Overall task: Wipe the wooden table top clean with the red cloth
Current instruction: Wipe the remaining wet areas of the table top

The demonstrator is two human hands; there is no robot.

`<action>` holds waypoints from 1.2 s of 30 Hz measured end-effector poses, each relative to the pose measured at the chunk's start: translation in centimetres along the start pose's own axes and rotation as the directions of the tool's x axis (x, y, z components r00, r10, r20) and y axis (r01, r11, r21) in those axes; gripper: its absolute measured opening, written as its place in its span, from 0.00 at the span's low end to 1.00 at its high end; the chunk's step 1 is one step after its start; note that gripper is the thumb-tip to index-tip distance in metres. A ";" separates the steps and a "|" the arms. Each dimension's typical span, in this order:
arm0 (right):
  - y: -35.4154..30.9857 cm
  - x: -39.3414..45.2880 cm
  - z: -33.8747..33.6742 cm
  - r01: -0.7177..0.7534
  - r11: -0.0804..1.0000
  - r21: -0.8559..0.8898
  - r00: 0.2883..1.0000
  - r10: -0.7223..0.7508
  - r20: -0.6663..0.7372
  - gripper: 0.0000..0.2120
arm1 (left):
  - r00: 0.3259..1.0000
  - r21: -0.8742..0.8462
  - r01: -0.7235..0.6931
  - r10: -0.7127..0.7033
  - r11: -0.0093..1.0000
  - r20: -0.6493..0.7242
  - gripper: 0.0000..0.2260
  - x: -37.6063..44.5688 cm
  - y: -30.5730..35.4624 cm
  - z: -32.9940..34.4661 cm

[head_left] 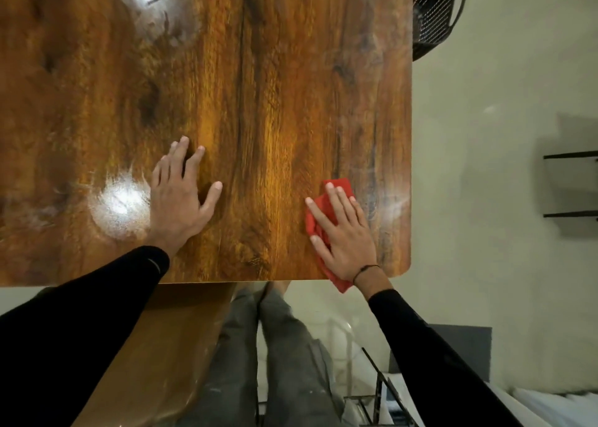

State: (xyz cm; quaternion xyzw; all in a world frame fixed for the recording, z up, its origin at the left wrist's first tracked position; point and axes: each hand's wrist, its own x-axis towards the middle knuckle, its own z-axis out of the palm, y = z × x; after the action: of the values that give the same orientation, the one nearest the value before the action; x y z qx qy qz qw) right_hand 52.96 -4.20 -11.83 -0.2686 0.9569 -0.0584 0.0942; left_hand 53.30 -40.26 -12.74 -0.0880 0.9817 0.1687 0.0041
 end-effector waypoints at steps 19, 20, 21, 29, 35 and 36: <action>0.8 4.7 -0.7 0.014 0.999 0.045 1.000 -0.013 -0.009 0.34 | 0.991 -0.005 -0.130 0.130 0.992 0.035 0.25 4.7 15.2 5.0; 0.8 2.9 -0.2 0.071 0.996 0.051 0.997 -0.072 0.018 0.34 | 0.991 -0.003 -0.131 0.131 0.991 0.032 0.25 4.7 15.2 5.0; 1.1 1.1 0.1 0.107 0.993 0.056 0.993 -0.109 0.034 0.34 | 0.991 -0.002 -0.126 0.126 0.992 0.032 0.25 4.7 15.3 5.0; 9.0 -2.3 -1.3 -0.010 0.999 0.047 0.999 0.008 0.034 0.34 | 0.992 -0.012 -0.096 0.097 0.995 0.076 0.26 5.0 15.8 4.9; 11.8 6.2 -3.0 -0.293 0.956 0.021 0.954 0.294 -0.063 0.35 | 0.995 -0.014 -0.063 0.064 0.998 0.078 0.27 5.1 16.1 4.8; 12.0 8.1 -3.4 -0.307 0.951 0.022 0.948 0.308 -0.082 0.35 | 0.995 -0.015 -0.062 0.063 0.998 0.076 0.27 5.1 16.0 4.9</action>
State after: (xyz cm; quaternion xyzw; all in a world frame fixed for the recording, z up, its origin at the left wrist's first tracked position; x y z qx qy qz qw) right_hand 39.42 1.95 -11.71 -0.1131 0.9899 -0.0587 0.0628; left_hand 45.39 -24.66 -12.22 -0.0508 0.9820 0.1784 0.0357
